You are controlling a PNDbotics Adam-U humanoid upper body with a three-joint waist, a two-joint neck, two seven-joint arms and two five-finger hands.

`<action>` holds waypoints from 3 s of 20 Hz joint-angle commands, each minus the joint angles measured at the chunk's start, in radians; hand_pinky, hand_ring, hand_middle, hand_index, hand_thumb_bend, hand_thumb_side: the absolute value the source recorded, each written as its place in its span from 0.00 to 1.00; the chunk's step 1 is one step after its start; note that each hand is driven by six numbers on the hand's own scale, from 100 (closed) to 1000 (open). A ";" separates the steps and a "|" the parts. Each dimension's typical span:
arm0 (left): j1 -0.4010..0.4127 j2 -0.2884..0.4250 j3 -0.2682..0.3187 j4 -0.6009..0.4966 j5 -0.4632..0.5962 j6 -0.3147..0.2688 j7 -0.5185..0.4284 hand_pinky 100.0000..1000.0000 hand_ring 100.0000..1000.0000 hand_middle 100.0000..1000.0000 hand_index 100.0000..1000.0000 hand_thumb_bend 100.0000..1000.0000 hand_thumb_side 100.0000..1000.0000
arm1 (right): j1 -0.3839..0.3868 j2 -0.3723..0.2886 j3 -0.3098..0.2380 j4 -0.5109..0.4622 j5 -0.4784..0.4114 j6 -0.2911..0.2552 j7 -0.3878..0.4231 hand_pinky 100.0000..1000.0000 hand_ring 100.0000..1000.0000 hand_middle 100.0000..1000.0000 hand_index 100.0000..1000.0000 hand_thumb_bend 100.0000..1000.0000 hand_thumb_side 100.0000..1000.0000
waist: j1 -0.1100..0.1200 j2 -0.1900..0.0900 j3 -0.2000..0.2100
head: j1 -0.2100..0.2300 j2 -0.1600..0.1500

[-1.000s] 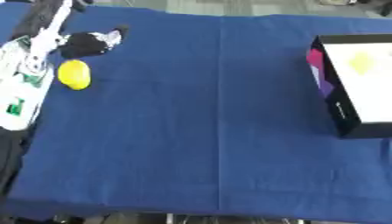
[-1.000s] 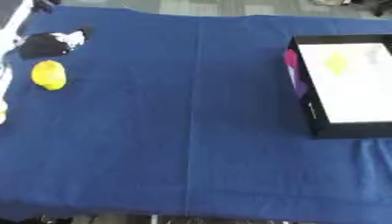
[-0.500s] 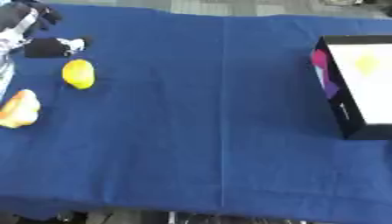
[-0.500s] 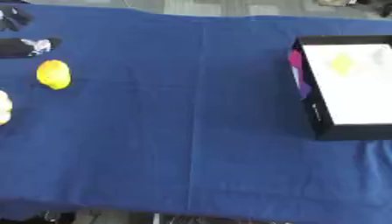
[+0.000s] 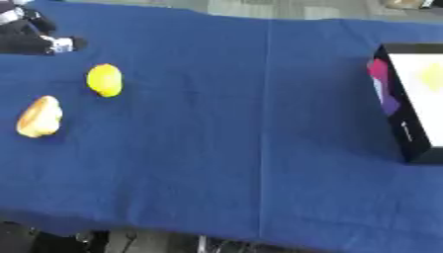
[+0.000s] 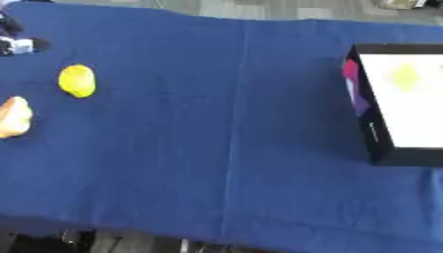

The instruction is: Pick up the objects with one hand, pass them to the other hand, and then place them into the box on the other side of the table.

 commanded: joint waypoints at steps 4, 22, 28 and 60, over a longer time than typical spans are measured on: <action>0.028 0.136 -0.019 -0.081 0.066 0.026 -0.065 0.86 0.78 0.74 0.82 0.62 0.71 | -0.003 -0.030 -0.018 0.001 0.010 -0.001 -0.003 0.95 1.00 1.00 1.00 0.00 0.41 | 0.015 -0.023 -0.001 | 0.033 -0.001; 0.211 0.296 -0.138 -0.306 0.087 0.172 -0.067 0.83 0.80 0.74 0.81 0.81 0.63 | -0.006 0.006 -0.005 -0.020 0.062 0.012 -0.016 0.95 1.00 1.00 1.00 0.00 0.41 | 0.002 0.011 -0.019 | -0.014 -0.001; 0.234 0.303 -0.152 -0.289 0.025 0.209 -0.039 0.82 0.81 0.74 0.82 0.84 0.61 | -0.006 0.017 0.000 -0.019 0.084 0.011 -0.006 0.96 1.00 1.00 1.00 0.00 0.41 | -0.001 0.018 -0.022 | -0.012 -0.001; 0.236 0.229 -0.191 -0.105 -0.046 0.219 0.009 0.79 0.81 0.73 0.75 0.64 0.12 | -0.006 0.037 0.022 0.004 0.134 0.014 0.051 0.96 1.00 1.00 1.00 0.00 0.41 | -0.001 0.021 -0.030 | 0.041 -0.001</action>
